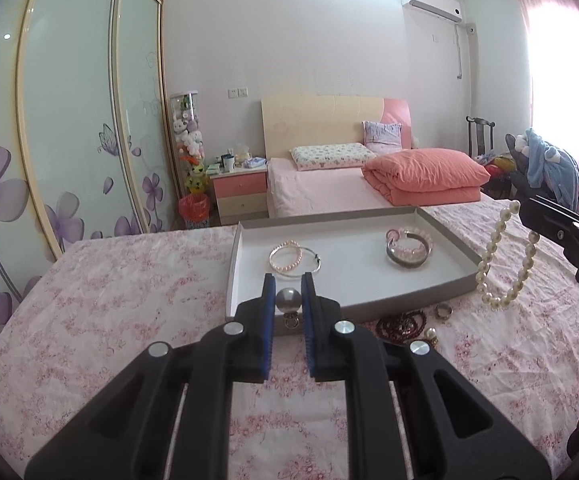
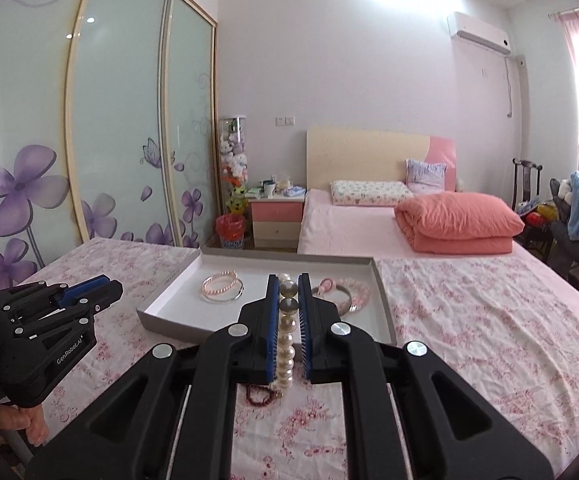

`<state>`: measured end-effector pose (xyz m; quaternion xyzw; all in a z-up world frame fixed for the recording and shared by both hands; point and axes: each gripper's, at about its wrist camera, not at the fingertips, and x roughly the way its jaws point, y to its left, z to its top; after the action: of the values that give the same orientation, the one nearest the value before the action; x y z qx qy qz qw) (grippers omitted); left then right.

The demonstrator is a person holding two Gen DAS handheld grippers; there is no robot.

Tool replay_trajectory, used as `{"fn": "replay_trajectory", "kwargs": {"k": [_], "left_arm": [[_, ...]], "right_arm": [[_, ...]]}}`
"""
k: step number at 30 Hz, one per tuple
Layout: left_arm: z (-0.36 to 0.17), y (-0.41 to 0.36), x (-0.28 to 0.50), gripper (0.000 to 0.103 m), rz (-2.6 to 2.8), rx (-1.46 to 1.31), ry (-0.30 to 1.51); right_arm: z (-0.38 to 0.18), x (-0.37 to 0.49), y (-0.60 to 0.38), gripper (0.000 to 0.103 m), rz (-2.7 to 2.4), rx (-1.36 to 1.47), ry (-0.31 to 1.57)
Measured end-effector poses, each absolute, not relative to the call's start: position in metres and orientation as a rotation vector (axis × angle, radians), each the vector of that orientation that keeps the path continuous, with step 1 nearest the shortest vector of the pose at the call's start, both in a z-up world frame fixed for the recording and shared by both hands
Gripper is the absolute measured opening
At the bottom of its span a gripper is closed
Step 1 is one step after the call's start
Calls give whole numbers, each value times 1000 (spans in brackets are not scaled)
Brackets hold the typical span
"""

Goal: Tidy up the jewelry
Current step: 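Lift the pearl bracelet and earring and carry both over the white tray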

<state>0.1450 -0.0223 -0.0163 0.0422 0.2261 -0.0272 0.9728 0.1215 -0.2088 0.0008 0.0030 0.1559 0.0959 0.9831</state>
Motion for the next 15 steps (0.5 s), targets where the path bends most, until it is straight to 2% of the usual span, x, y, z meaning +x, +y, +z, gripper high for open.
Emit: {"fn": "replay_trajectory", "kwargs": {"k": [15], "left_arm": [[-1, -24, 155, 14, -38, 76, 399]], "right_arm": [[17, 132, -201, 10, 155, -24, 235]]}}
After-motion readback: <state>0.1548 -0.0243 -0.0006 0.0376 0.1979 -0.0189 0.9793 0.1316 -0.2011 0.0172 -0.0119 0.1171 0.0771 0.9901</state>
